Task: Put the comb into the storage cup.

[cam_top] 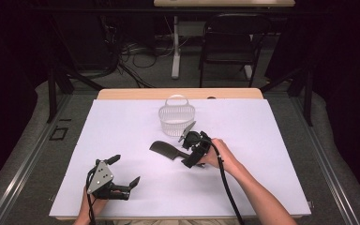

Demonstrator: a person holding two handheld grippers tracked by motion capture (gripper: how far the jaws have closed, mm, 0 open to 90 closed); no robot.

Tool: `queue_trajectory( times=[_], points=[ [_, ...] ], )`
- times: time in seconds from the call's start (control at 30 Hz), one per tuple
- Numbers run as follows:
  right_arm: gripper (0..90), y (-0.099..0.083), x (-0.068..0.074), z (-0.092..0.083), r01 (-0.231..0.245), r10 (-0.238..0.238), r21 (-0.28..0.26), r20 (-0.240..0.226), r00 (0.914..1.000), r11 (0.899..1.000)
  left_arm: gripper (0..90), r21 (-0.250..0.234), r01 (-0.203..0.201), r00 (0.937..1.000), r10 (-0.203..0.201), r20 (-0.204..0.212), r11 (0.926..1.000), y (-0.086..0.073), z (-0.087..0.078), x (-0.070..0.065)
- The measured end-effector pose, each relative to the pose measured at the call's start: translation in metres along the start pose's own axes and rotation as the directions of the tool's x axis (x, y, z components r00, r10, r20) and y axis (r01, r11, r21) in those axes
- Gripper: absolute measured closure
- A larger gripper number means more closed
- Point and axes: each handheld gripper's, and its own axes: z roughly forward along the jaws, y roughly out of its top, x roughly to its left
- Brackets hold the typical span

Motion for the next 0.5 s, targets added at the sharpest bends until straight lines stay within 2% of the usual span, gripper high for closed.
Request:
queue_trajectory(
  times=[0.03, 0.2, 0.33, 0.37, 0.4, 0.5],
  points=[
    [15.1, 0.0, 0.0, 0.0, 0.0, 0.0, 0.0, 0.0, 1.0, 1.0, 0.0, 0.0, 0.001, 1.0, -0.001, 0.0, 1.0, 0.0, 0.0, 0.0],
    [28.1, 0.005, 0.0, 0.003, 0.009, -0.01, 0.034, 0.011, 0.9999, 0.999, 0.0, 0.002, 0.003, 1.0, -0.003, 0.003, 1.0, 0.0, 0.001, 0.0],
    [35.8, 0.011, 0.001, 0.006, 0.024, -0.023, 0.051, -0.001, 0.9997, 0.998, 0.0, 0.003, 0.001, 1.0, -0.001, 0.004, 1.0, 0.0, 0.001, 0.0],
    [42.8, 0.015, 0.001, 0.008, 0.037, -0.036, 0.072, -0.012, 0.9993, 0.997, 0.0, 0.004, 0.002, 1.0, -0.002, 0.003, 1.0, 0.0, 0.001, 0.0],
    [42.8, 0.015, 0.001, 0.008, 0.037, -0.036, 0.072, -0.012, 0.9993, 0.997, 0.0, 0.006, 0.001, 1.0, -0.001, 0.002, 1.0, 0.0, 0.001, 0.0],
    [52.3, 0.021, 0.003, 0.011, 0.046, -0.046, 0.088, -0.003, 0.9989, 0.995, 0.0, 0.005, 0.002, 1.0, -0.002, 0.003, 1.0, 0.0, 0.001, 0.0]
  ],
)
